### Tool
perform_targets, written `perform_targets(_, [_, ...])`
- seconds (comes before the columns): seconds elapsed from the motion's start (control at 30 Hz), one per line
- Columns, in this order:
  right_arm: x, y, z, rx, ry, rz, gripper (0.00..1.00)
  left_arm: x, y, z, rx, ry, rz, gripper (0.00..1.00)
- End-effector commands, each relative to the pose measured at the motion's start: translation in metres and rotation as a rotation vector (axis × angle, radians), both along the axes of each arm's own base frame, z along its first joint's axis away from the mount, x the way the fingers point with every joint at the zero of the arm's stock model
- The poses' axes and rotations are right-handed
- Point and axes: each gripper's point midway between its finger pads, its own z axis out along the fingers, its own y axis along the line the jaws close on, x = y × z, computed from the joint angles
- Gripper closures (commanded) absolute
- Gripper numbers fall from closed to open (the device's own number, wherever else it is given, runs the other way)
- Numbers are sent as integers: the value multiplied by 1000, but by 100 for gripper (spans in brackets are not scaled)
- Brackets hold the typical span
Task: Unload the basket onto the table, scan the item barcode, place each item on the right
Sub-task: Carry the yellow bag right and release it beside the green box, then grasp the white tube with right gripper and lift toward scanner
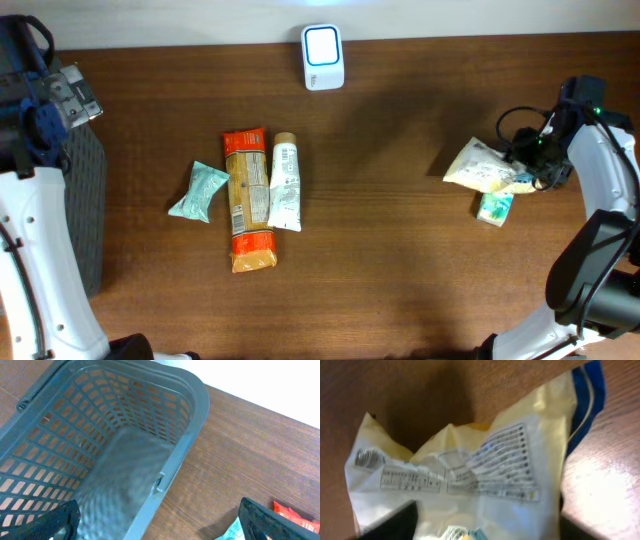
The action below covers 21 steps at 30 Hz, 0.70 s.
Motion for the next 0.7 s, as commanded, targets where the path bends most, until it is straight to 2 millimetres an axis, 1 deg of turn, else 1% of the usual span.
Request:
perform_targets(0.0, [1, 4, 32, 18, 1, 4, 5, -3, 2, 3, 16, 1, 4, 1])
perform_targets(0.03, [1, 7, 47, 19, 4, 11, 5, -3, 2, 3, 16, 1, 4, 1])
perform_targets(0.07, [4, 16, 73, 28, -6, 62, 5, -3, 2, 3, 16, 1, 4, 1])
perform_targets(0.1, [6, 26, 90, 47, -21, 92, 5, -3, 2, 3, 16, 1, 4, 1])
perform_targets(0.13, [13, 45, 110, 92, -63, 134, 5, -3, 2, 3, 16, 1, 4, 1])
perform_targets(0.17, [28, 83, 123, 192, -134, 218, 5, -3, 2, 3, 16, 1, 4, 1])
perform_targets(0.2, [37, 108, 127, 247, -172, 274, 1, -3, 2, 3, 16, 1, 4, 1])
perform_targets(0.23, [45, 132, 125, 284, -197, 333, 1, -3, 2, 3, 16, 1, 4, 1])
perform_targets(0.3, [56, 179, 116, 340, -216, 440, 1, -3, 2, 3, 16, 1, 4, 1])
perform_targets(0.33, [59, 210, 102, 376, -190, 475, 1, -3, 2, 3, 16, 1, 4, 1])
perform_targets(0.4, [61, 271, 60, 433, -112, 522, 2, -3, 2, 3, 16, 1, 4, 1])
perform_targets(0.47, [56, 326, 30, 526, -73, 622, 14, -3, 2, 3, 16, 1, 4, 1])
perform_targets(0.5, [51, 352, 14, 566, -47, 669, 18, -3, 2, 3, 16, 1, 4, 1])
perform_targets(0.57, [36, 389, -18, 590, 20, 714, 22, -3, 2, 3, 16, 1, 4, 1])
perform_targets(0.6, [32, 398, -27, 591, 37, 731, 24, -3, 2, 3, 16, 1, 4, 1])
perform_targets(0.63, [24, 412, -39, 597, 62, 751, 25, -3, 2, 3, 16, 1, 4, 1])
perform_targets(0.67, [22, 418, -45, 599, 71, 746, 26, -3, 2, 3, 16, 1, 4, 1])
